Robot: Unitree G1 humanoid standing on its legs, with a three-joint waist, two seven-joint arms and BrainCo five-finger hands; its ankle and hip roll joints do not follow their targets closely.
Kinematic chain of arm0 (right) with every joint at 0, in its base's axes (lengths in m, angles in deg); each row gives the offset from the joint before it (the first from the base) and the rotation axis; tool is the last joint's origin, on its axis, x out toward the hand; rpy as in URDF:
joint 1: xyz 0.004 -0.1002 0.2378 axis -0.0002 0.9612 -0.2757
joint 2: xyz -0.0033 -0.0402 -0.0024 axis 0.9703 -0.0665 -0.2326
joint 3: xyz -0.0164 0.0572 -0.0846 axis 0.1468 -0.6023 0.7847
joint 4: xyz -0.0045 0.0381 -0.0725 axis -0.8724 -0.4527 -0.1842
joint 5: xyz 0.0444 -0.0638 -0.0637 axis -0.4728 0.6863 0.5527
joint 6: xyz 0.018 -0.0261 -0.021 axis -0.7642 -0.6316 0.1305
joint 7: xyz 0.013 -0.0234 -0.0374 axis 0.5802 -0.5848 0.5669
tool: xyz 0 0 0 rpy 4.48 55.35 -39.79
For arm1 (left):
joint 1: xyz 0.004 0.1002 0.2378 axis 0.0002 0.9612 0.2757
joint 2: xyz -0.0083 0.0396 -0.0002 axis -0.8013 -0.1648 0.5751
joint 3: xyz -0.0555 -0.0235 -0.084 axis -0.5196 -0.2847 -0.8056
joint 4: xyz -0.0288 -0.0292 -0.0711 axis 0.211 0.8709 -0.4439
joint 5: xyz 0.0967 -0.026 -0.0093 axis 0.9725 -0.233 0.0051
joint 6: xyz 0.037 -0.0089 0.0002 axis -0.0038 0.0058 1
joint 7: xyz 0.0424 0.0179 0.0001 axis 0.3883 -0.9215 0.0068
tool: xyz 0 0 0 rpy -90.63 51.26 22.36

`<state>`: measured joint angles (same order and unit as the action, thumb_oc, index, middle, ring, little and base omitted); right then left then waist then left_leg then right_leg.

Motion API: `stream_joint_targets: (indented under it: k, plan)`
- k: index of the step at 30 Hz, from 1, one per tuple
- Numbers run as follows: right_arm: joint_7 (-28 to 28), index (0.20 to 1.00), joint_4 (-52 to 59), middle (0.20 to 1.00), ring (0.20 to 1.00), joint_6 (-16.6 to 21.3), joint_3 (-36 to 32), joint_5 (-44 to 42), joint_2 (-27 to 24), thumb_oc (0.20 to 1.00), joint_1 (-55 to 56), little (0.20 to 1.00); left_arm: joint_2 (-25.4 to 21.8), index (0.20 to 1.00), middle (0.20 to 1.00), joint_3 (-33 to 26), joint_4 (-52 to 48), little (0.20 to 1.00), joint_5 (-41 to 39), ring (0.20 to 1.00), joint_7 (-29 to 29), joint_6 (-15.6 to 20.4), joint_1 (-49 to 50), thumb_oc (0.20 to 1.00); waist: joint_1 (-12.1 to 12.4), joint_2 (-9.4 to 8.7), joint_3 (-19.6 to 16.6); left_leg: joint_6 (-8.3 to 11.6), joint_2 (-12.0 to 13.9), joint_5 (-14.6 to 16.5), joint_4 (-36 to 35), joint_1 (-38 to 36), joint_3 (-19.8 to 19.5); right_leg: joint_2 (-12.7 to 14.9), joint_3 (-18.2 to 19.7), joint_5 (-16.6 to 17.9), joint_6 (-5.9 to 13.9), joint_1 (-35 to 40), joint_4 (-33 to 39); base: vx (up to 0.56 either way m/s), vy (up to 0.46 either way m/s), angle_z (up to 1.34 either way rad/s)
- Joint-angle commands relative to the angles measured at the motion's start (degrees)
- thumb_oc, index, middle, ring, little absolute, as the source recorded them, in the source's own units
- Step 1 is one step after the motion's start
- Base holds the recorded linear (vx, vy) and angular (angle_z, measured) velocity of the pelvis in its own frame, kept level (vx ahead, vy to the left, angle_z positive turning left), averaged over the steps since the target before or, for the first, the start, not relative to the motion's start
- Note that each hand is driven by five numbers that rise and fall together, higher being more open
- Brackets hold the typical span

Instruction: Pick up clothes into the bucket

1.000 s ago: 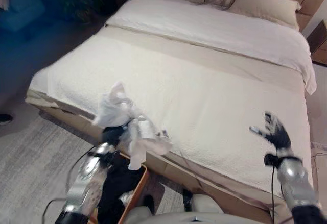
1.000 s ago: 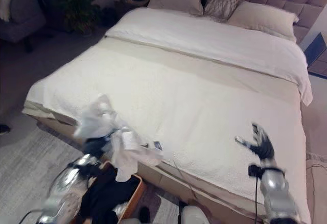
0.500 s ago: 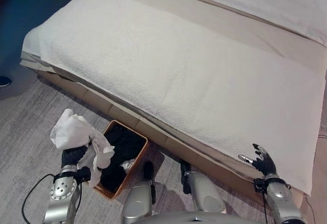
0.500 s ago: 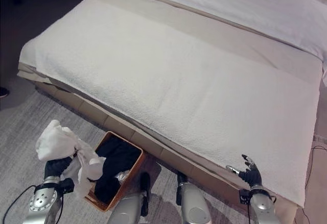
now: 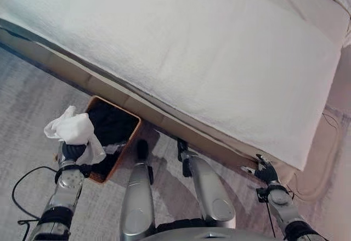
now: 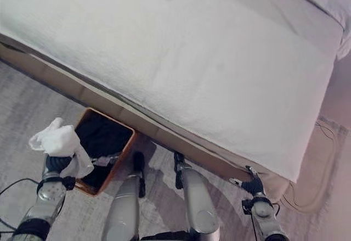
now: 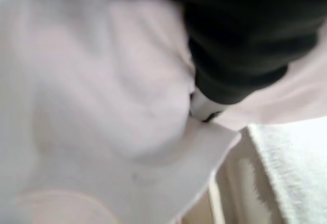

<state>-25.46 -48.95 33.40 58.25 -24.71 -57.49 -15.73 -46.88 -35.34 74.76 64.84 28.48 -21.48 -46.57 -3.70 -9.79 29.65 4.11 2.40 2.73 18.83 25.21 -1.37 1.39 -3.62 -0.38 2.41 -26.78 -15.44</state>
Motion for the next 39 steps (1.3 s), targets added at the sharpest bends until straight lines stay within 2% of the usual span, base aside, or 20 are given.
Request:
stream_joint_targets:
  k: [1,4,5,6,14,15,16,17,18,19,20,21,25,27,28,29,31,32,33,39]
  plan:
    - [-3.3,1.000,2.9,1.000,1.000,2.3,3.5,-1.6,-2.3,1.000,-1.4,1.000,-7.0,0.200,0.200,-1.1,-0.3,0.200,-1.9,0.200,-4.3,0.5,0.3,0.200,0.2,-3.94,0.1,-0.60,1.2,2.3,6.9,4.3,-1.8,3.1,1.4,1.7,4.87,1.1,2.0,-0.10,-0.065,-0.11]
    - [-3.8,1.000,4.2,1.000,1.000,3.1,5.2,-3.1,-2.3,1.000,-3.6,1.000,-9.8,0.200,0.200,0.0,3.1,0.200,0.0,0.200,-4.4,-0.5,-2.1,0.200,-0.4,-5.91,0.1,-0.39,2.0,2.4,8.2,8.2,-1.7,2.2,1.7,3.1,5.20,-1.7,3.5,-0.04,-0.015,-0.10]
    - [-3.8,1.000,4.2,1.000,1.000,3.1,5.1,-3.1,-2.3,1.000,-3.6,1.000,-9.8,0.200,0.200,0.1,3.1,0.200,0.0,0.200,-4.4,-0.5,-2.1,0.200,-0.4,-5.89,0.1,-0.38,2.0,2.4,8.3,8.2,-1.7,2.1,1.7,3.1,5.20,-1.7,3.5,-0.04,-0.002,-0.07]
    - [-3.7,1.000,5.8,1.000,1.000,3.5,6.3,-4.0,-2.3,1.000,-4.6,1.000,-10.2,0.200,0.200,0.4,5.2,0.200,-0.5,0.200,-4.6,-1.2,-4.1,0.200,-0.8,-6.93,0.1,-0.31,2.2,2.6,9.4,10.6,-1.7,1.6,1.9,3.7,5.27,-3.6,4.1,-0.02,-0.001,-0.09]
    - [-3.5,1.000,9.6,1.000,1.000,3.9,10.3,-5.4,-1.8,1.000,-6.7,1.000,-13.2,0.200,0.200,1.4,6.1,0.200,1.3,0.200,-6.9,-3.9,-8.2,0.200,-2.5,-8.97,0.1,-0.73,2.9,4.1,14.7,19.5,-1.7,0.2,2.1,4.9,5.40,-11.1,3.8,-0.01,0.042,-0.07]
    - [-3.6,1.000,9.8,1.000,1.000,3.8,10.6,-5.4,-1.8,1.000,-6.8,1.000,-13.5,0.285,0.285,1.4,6.1,0.285,1.3,0.285,-6.8,-4.4,-8.6,0.285,-2.6,-9.17,0.1,-0.78,3.1,4.4,15.3,20.2,-1.5,0.1,2.2,5.0,5.41,-11.7,3.8,0.00,0.057,-0.13]
    - [-3.5,1.000,9.9,1.000,1.000,3.7,10.9,-5.4,-1.8,1.000,-7.0,1.000,-13.7,1.000,1.000,1.4,6.5,1.000,1.4,1.000,-6.5,-4.8,-8.7,1.000,-2.7,-9.34,0.1,-0.88,3.3,4.7,15.7,20.7,-1.3,-0.1,2.3,5.2,5.53,-12.3,3.8,0.00,0.039,-0.10]
    - [-3.4,1.000,10.0,1.000,1.000,3.6,11.2,-5.5,-1.9,1.000,-7.2,1.000,-14.1,1.000,1.000,1.5,6.6,1.000,1.6,1.000,-6.7,-5.5,-9.4,1.000,-2.8,-9.51,0.1,-0.93,3.4,4.9,16.2,21.2,-1.1,-0.3,2.4,5.3,5.54,-12.8,3.8,0.08,0.064,-0.11]
    - [-3.3,1.000,10.0,1.000,1.000,3.3,11.6,-5.6,-1.8,1.000,-7.1,1.000,-14.1,1.000,1.000,1.6,7.1,1.000,1.0,1.000,-6.0,-5.9,-9.1,1.000,-2.3,-9.17,0.1,-0.89,4.2,7.5,17.2,20.2,-1.2,-1.2,2.4,3.8,5.88,-11.8,3.4,0.09,0.053,-0.15]
    - [-3.2,1.000,10.0,1.000,1.000,3.1,11.9,-5.6,-1.9,1.000,-7.1,1.000,-14.3,1.000,1.000,1.2,7.0,1.000,0.5,1.000,-6.0,-6.1,-9.5,1.000,-2.4,-9.31,0.1,-0.94,4.4,7.8,17.9,20.8,-1.1,-1.3,2.5,3.9,5.85,-12.2,3.3,0.00,0.026,-0.21]
    - [-3.2,1.000,10.1,1.000,1.000,3.1,11.6,-5.6,-1.8,1.000,-7.6,1.000,-14.4,1.000,1.000,1.2,6.9,1.000,0.5,1.000,-6.0,-6.2,-10.1,1.000,-2.8,-9.83,0.1,-1.11,3.8,5.6,17.4,22.3,-0.7,-0.7,2.6,5.5,5.65,-13.6,3.7,0.02,0.016,-0.38]
    - [-3.1,1.000,9.9,1.000,1.000,2.7,12.1,-5.7,-1.8,1.000,-7.1,1.000,-14.5,1.000,1.000,1.1,6.4,1.000,0.2,1.000,-5.9,-6.6,-10.1,1.000,-2.3,-9.29,0.1,-1.00,4.6,8.3,18.5,21.2,-1.0,-1.5,2.6,3.9,5.83,-12.6,3.4,0.01,0.007,-0.34]
    - [-2.8,1.000,9.6,1.000,1.000,2.3,12.6,-5.6,-1.8,1.000,-7.6,1.000,-14.5,1.000,1.000,0.4,5.9,1.000,-0.5,1.000,-5.9,-7.6,-10.3,1.000,-2.5,-9.24,0.1,-1.17,4.7,8.7,18.5,21.3,-0.7,-1.8,2.9,3.8,5.83,-12.7,3.7,0.03,0.012,-0.08]
    - [-2.6,1.000,9.5,1.000,1.000,2.0,12.4,-5.8,-1.8,1.000,-7.6,1.000,-14.2,1.000,1.000,0.2,5.5,1.000,-0.7,1.000,-5.7,-8.1,-10.4,1.000,-2.6,-9.06,0.1,-1.17,4.5,8.6,18.1,20.9,-0.5,-1.6,3.0,3.7,5.80,-12.5,3.6,-0.04,-0.004,0.00]
    - [-2.4,1.000,9.7,1.000,1.000,1.9,12.1,-5.7,-1.9,1.000,-8.1,1.000,-14.0,1.000,1.000,0.0,5.4,1.000,-0.9,1.000,-5.6,-8.3,-11.0,1.000,-3.2,-9.45,0.1,-1.34,3.8,6.1,17.3,22.3,0.0,-0.8,3.3,5.2,5.55,-14.0,3.9,0.00,0.000,0.00]
    - [-2.4,1.000,9.6,1.000,1.000,1.9,12.4,-5.7,-1.9,1.000,-7.6,1.000,-13.9,1.000,1.000,0.1,5.5,1.000,-0.9,1.000,-5.6,-8.3,-10.4,1.000,-2.8,-8.93,0.1,-1.19,4.3,8.3,17.8,20.8,-0.5,-1.4,3.1,3.6,5.74,-12.5,3.5,0.00,0.000,0.00]
    - [-2.2,1.000,9.7,1.000,1.000,1.6,12.2,-5.7,-2.0,1.000,-7.5,1.000,-13.2,1.000,1.000,-0.4,5.0,1.000,-1.9,1.000,-5.3,-8.1,-10.0,1.000,-2.7,-8.50,0.1,-1.22,4.1,8.2,17.2,20.1,-0.3,-1.2,3.2,3.3,5.65,-12.1,3.3,-0.01,0.011,-0.01]
    - [-2.3,1.000,9.8,1.000,1.000,1.3,11.5,-5.6,-2.2,1.000,-7.8,1.000,-12.5,1.000,1.000,-1.0,4.0,1.000,-2.7,1.000,-5.1,-8.2,-9.6,1.000,-3.2,-8.49,0.1,-1.41,3.3,5.7,15.8,20.8,0.3,-0.2,3.3,4.6,5.38,-13.4,3.2,-0.10,-0.005,0.00]
    - [-2.3,1.000,9.8,1.000,1.000,1.3,11.5,-5.6,-2.2,1.000,-7.8,1.000,-12.5,1.000,1.000,-1.0,4.0,1.000,-2.7,1.000,-5.1,-8.2,-9.6,1.000,-3.2,-8.51,0.1,-1.42,3.2,5.7,15.7,20.8,0.3,-0.2,3.3,4.6,5.39,-13.4,3.2,-0.09,-0.013,0.01]
    - [-2.0,1.000,8.5,1.000,1.000,-0.4,8.5,-3.9,-3.2,1.000,-5.6,1.000,-4.7,1.000,1.000,-1.4,0.1,1.000,-4.4,1.000,-3.8,-7.5,-3.9,1.000,-1.5,-3.86,0.1,-1.47,1.1,4.3,12.0,16.1,0.1,2.5,2.5,1.6,4.96,-11.2,-1.7,0.00,0.001,0.04]
